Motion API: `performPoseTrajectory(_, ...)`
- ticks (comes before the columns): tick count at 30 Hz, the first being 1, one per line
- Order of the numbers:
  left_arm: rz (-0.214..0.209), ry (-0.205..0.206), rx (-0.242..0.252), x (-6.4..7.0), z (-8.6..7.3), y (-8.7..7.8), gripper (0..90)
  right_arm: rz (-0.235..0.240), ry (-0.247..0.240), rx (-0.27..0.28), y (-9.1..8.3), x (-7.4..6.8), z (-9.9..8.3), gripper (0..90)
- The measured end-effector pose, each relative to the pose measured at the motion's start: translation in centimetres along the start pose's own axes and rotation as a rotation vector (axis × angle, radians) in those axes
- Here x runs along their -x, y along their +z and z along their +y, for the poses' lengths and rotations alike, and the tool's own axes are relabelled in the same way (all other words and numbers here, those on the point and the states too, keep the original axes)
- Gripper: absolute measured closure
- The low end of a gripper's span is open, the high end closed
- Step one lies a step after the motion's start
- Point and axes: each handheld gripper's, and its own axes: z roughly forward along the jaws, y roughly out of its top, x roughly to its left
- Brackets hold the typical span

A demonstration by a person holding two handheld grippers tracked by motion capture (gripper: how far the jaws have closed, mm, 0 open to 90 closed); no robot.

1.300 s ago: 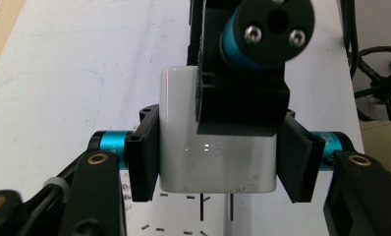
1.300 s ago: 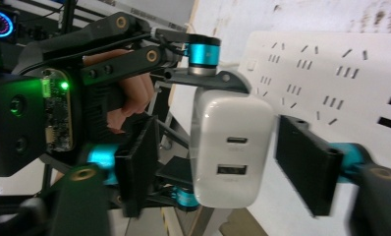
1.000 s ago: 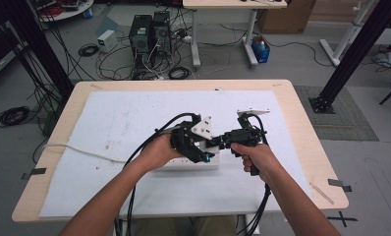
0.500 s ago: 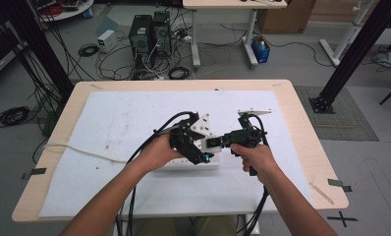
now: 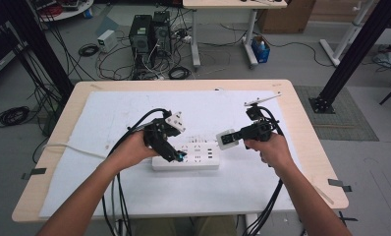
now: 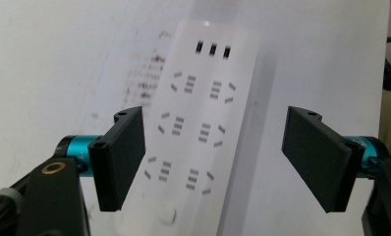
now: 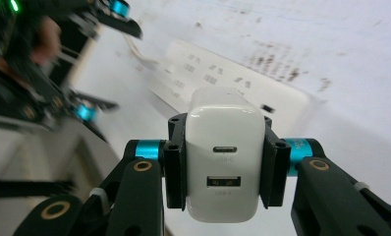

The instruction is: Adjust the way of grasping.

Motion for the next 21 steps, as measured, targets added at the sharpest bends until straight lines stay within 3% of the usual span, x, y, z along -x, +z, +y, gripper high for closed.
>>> performPoseTrajectory(1, -0.006, -0.011, -0.017, -0.1, -0.4, -0.1, 24.6, -0.03, -0.044, -0.014, -0.3, -0.1, 0.1, 62.3)
performPoseTrajectory(2, -0.005, -0.011, -0.04, -0.3, -0.7, -0.3, 24.0, -0.101, -0.108, -0.037, -0.9, -0.3, 0.2, 62.3)
performPoseTrajectory(3, 0.0, -0.02, -0.06, -0.5, -1.0, -0.4, 24.0, -0.101, -0.108, -0.037, -0.9, -0.3, 0.2, 62.3)
performPoseTrajectory(4, 0.003, -0.034, -0.081, -0.7, -1.3, -0.6, 20.3, -0.163, -0.137, -0.07, -1.4, -0.4, 0.3, 62.3)
performPoseTrajectory(5, 0.002, -0.037, -0.103, -1.0, -1.6, -0.8, 20.3, -0.163, -0.137, -0.07, -1.4, -0.4, 0.3, 62.3)
performPoseTrajectory(9, 0.016, -0.07, -0.152, -1.9, -2.8, -1.8, 20.3, -0.244, -0.173, -0.113, -2.4, -0.2, 0.4, 62.3)
performPoseTrajectory(16, 0.05, -0.077, -0.222, -3.1, -4.6, -3.6, 20.3, -0.315, -0.217, -0.165, -3.6, 0.0, 0.6, 62.3)
performPoseTrajectory(21, 0.067, -0.085, -0.249, -3.4, -5.7, -4.3, 20.3, -0.333, -0.24, -0.195, -4.2, 0.0, 0.7, 62.3)
